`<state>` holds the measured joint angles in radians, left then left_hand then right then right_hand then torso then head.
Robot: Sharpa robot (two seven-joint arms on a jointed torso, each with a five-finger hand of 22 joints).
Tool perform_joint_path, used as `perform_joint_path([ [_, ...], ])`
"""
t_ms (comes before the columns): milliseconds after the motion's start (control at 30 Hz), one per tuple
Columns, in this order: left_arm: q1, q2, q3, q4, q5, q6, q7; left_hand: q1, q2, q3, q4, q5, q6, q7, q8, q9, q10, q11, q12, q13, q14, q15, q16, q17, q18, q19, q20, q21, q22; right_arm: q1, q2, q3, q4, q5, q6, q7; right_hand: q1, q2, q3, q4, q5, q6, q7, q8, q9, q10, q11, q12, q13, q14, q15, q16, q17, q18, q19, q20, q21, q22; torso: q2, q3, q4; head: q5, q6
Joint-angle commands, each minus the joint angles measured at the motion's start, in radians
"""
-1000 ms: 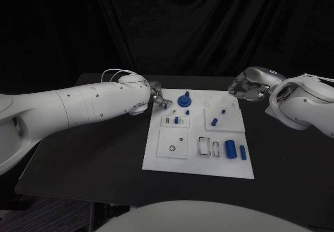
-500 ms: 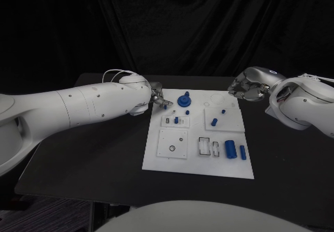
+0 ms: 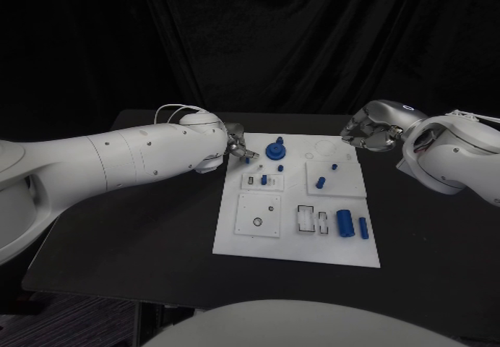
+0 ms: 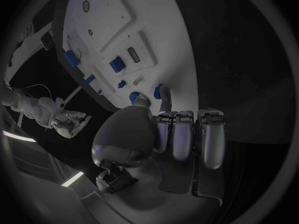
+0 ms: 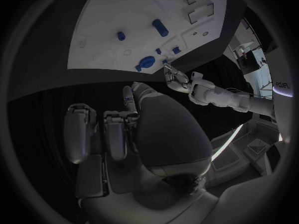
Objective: Assemble the parts on the task board
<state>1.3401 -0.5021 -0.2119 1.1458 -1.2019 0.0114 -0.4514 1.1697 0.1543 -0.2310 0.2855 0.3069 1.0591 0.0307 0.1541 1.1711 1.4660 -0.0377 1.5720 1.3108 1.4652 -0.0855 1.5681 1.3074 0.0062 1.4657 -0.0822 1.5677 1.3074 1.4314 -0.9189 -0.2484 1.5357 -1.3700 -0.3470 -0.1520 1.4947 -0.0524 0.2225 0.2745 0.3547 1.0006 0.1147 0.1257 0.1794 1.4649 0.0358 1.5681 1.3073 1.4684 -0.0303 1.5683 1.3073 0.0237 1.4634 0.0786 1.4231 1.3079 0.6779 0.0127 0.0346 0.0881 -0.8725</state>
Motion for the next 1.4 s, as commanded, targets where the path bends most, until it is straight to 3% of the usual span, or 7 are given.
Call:
perform_joint_path([
  [33, -0.003, 0.002, 0.001, -0.002, -0.002, 0.007, 0.016, 0.009, -0.001, 0.004, 0.0, 0.007, -0.003, 0.004, -0.008, -0.002, 0.105, 0.005, -0.001, 0.26, 0.106, 0.009, 0.003, 0.263, -0.006, 0.105, 0.005, 0.003, 0.263, -0.003, 0.0, 0.001, 0.0, -0.002, 0.005, -0.019, -0.006, 0.004, 0.004, -0.001, 0.003, 0.006, 0.002, -0.007, -0.002, 0.106, 0.004, 0.003, 0.263, 0.102, 0.005, 0.003, 0.263, 0.016, 0.029, 0.005, -0.005, 0.211, 0.0, -0.0005, 0.0003, 0.001, 0.0],
  [733, -0.007, 0.007, 0.001, -0.007, -0.002, -0.007, 0.005, 0.025, -0.003, 0.012, -0.003, 0.028, -0.009, 0.006, -0.012, 0.0, 0.105, 0.007, -0.001, 0.26, 0.106, 0.011, 0.003, 0.263, -0.006, 0.105, 0.006, 0.003, 0.263, -0.003, 0.0, 0.001, 0.001, 0.015, 0.01, -0.019, -0.006, 0.005, 0.005, -0.001, 0.003, 0.006, 0.002, -0.007, -0.002, 0.106, 0.003, 0.003, 0.263, 0.102, 0.005, 0.003, 0.263, 0.016, 0.028, 0.005, -0.006, 0.21, 0.0, -0.0006, 0.0003, 0.001, 0.0],
  [867, -0.008, 0.009, 0.001, -0.008, -0.002, -0.011, 0.004, 0.033, -0.005, 0.017, -0.002, 0.046, -0.013, 0.007, -0.012, 0.006, 0.105, 0.008, -0.001, 0.26, 0.106, 0.012, 0.003, 0.263, -0.006, 0.105, 0.007, 0.003, 0.263, -0.003, -0.001, 0.001, 0.001, 0.016, 0.01, -0.02, -0.006, 0.005, 0.005, -0.001, 0.003, 0.006, 0.002, -0.007, -0.002, 0.106, 0.003, 0.003, 0.263, 0.102, 0.005, 0.003, 0.263, 0.016, 0.028, 0.005, -0.006, 0.21, 0.001, -0.0001, 0.0007, 0.0, 0.0],
  [1400, -0.009, 0.01, 0.001, -0.014, -0.002, -0.02, -0.009, 0.041, -0.009, 0.023, -0.001, 0.07, -0.014, 0.006, -0.005, 0.021, 0.105, 0.007, -0.001, 0.26, 0.106, 0.012, 0.003, 0.263, -0.006, 0.105, 0.008, 0.003, 0.263, -0.003, -0.001, 0.001, 0.003, 0.017, 0.013, -0.022, -0.006, 0.005, 0.006, -0.002, 0.004, 0.004, 0.003, -0.008, -0.003, 0.106, 0.004, 0.003, 0.263, 0.102, 0.005, 0.003, 0.263, 0.016, 0.028, 0.005, -0.005, 0.211, 0.001, 0.0001, 0.0001, 0.002, 0.0],
])
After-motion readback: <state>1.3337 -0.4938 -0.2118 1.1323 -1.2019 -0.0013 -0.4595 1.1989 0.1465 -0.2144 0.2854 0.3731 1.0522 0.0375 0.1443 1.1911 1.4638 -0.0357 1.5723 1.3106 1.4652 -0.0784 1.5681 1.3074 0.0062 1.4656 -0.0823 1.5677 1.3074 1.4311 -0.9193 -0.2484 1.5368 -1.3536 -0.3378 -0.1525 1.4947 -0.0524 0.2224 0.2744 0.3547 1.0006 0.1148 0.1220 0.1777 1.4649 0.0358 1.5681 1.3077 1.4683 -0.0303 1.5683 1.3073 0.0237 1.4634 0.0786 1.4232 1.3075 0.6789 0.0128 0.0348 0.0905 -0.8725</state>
